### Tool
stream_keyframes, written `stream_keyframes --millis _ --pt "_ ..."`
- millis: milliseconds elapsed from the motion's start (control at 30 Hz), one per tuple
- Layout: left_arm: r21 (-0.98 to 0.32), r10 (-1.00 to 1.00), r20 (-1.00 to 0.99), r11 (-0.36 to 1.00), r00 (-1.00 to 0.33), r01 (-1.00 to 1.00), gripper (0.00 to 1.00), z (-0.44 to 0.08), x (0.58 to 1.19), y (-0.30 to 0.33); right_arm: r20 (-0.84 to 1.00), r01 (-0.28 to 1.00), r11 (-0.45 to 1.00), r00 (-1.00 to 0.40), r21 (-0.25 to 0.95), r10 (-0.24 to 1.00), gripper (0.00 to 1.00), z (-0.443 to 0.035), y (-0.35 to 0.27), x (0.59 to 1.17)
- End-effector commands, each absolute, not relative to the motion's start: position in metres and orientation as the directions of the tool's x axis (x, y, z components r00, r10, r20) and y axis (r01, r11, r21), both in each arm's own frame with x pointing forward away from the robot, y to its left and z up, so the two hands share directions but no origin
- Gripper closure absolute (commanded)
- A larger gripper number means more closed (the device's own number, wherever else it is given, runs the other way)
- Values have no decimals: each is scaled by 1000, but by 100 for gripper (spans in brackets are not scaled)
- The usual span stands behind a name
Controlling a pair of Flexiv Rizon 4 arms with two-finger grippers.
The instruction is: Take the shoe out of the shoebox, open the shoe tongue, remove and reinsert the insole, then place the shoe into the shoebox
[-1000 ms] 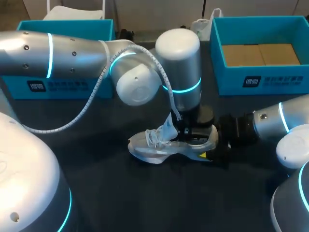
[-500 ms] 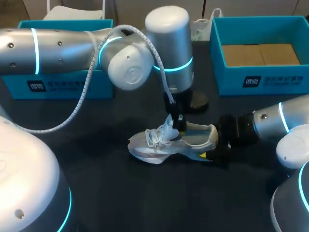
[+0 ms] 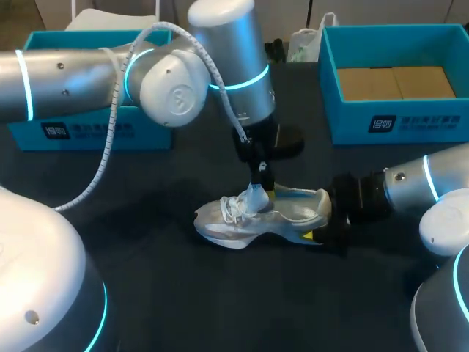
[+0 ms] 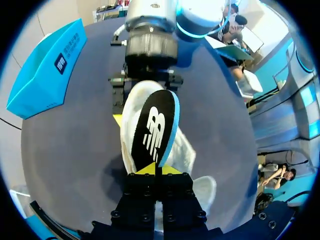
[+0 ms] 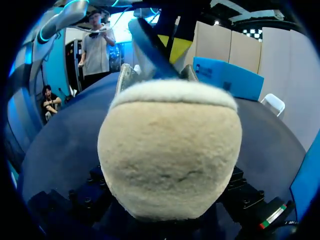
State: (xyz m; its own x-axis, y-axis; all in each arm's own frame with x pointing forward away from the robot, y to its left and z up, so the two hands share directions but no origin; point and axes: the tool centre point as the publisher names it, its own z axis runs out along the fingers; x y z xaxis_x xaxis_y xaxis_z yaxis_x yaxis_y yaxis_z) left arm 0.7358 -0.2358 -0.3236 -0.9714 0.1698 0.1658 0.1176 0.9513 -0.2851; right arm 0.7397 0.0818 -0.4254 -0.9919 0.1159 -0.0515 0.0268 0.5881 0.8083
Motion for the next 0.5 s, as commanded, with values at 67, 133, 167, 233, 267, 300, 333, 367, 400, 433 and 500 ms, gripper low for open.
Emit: stream_keyframes --millis 67,133,167,233,267,300,333,367,400,433,500 --pt "-325 162 149 940 -975 107 100 -308 729 -234 -53 28 594 -992 804 118 100 -429 87 738" --pt "-342 165 149 934 -975 106 100 -304 727 -238 -53 28 594 -992 804 118 100 -429 87 738" --pt "-342 165 151 934 -975 105 100 -303 727 -239 -53 28 594 -992 804 118 100 -429 87 738" --pt "-359 158 148 928 -976 96 100 -299 725 -245 -53 28 594 -992 804 118 100 -429 87 738" --pt "-360 155 150 928 -976 92 100 -297 724 -248 -53 28 594 -992 804 118 100 -429 87 738" --pt "-360 156 166 929 -974 87 100 -296 724 -251 -53 28 594 -992 804 118 100 -429 87 738" --pt "-364 151 164 928 -975 82 100 -295 723 -254 -53 28 594 -992 804 118 100 -429 87 738" --pt "-364 149 163 928 -975 81 100 -294 723 -258 -53 28 594 -992 804 118 100 -429 87 738" --pt "-368 146 165 927 -975 77 100 -293 722 -261 -53 28 594 -992 804 118 100 -429 87 738" --pt "-376 135 159 924 -978 67 100 -292 723 -263 -53 28 594 -992 804 118 100 -429 87 738" --pt "-382 137 168 922 -976 64 100 -290 723 -266 -53 28 594 -992 804 118 100 -429 87 738"
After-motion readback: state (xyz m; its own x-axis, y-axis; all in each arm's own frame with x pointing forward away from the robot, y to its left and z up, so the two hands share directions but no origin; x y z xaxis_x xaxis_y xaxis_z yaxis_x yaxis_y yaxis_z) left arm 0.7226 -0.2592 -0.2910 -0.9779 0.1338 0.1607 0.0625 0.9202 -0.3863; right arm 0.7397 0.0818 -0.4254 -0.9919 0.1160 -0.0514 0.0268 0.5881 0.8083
